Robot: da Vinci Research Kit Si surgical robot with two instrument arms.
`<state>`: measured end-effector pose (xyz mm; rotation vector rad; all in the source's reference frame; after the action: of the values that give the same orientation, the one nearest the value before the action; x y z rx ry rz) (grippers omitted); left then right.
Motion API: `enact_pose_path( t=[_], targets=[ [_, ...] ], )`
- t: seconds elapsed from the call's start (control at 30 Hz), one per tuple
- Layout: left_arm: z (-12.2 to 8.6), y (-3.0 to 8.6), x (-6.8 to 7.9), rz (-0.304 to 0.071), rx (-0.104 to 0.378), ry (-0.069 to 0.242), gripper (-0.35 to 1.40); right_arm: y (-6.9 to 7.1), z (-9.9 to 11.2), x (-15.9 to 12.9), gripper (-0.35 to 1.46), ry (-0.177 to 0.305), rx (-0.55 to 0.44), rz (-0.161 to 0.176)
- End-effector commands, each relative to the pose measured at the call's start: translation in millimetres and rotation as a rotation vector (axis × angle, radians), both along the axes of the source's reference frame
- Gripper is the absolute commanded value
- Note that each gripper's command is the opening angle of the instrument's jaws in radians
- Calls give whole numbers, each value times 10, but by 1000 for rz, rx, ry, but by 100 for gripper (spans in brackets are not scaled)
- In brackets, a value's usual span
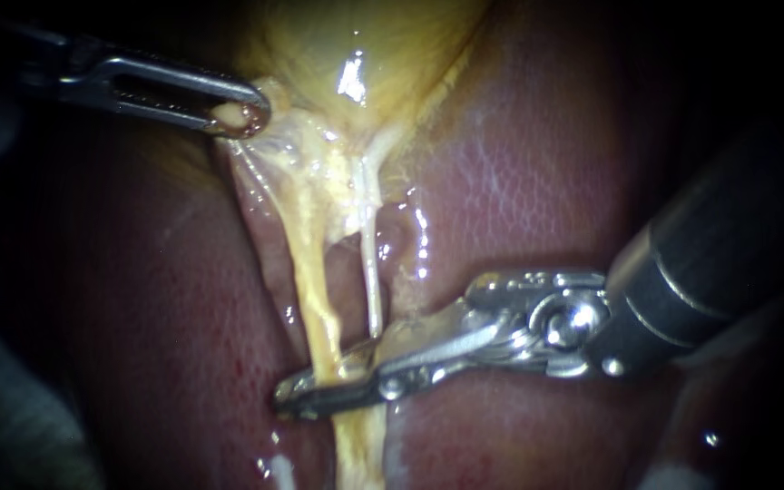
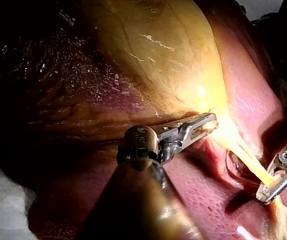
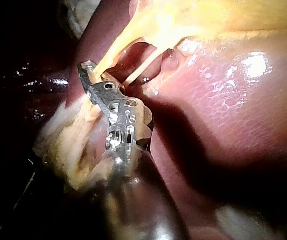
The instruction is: Going back first clip left tube
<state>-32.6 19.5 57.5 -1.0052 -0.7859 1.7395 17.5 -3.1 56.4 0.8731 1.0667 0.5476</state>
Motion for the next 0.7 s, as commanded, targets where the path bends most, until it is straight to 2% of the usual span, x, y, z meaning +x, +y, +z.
enact_pose_path(
  t=[0.03,0.07,0.1,0.17,0.2,0.3,0.43,0.53,0.7],
  targets=[
    [0,0,0,0,0,0,-35,-1,1,0,-33,10,2,6],
    [0,0,0,0,0,0,-35,-1,2,2,-9,32,6,25],
    [0,0,0,0,0,0,-35,-1,4,3,6,47,9,35],
    [0,0,0,0,0,0,-35,-2,8,9,32,50,8,40],
    [0,0,0,0,0,0,-35,-3,10,10,37,53,-4,37],
    [0,0,0,0,0,0,-35,-9,22,15,45,68,-62,30],
    [0,0,0,0,0,0,-35,-14,41,15,49,52,-137,38],
    [0,0,1,0,0,0,-35,-11,51,9,49,21,-191,34],
    [0,0,1,1,0,0,-35,-4,55,-9,49,15,-244,45]
  ],
)
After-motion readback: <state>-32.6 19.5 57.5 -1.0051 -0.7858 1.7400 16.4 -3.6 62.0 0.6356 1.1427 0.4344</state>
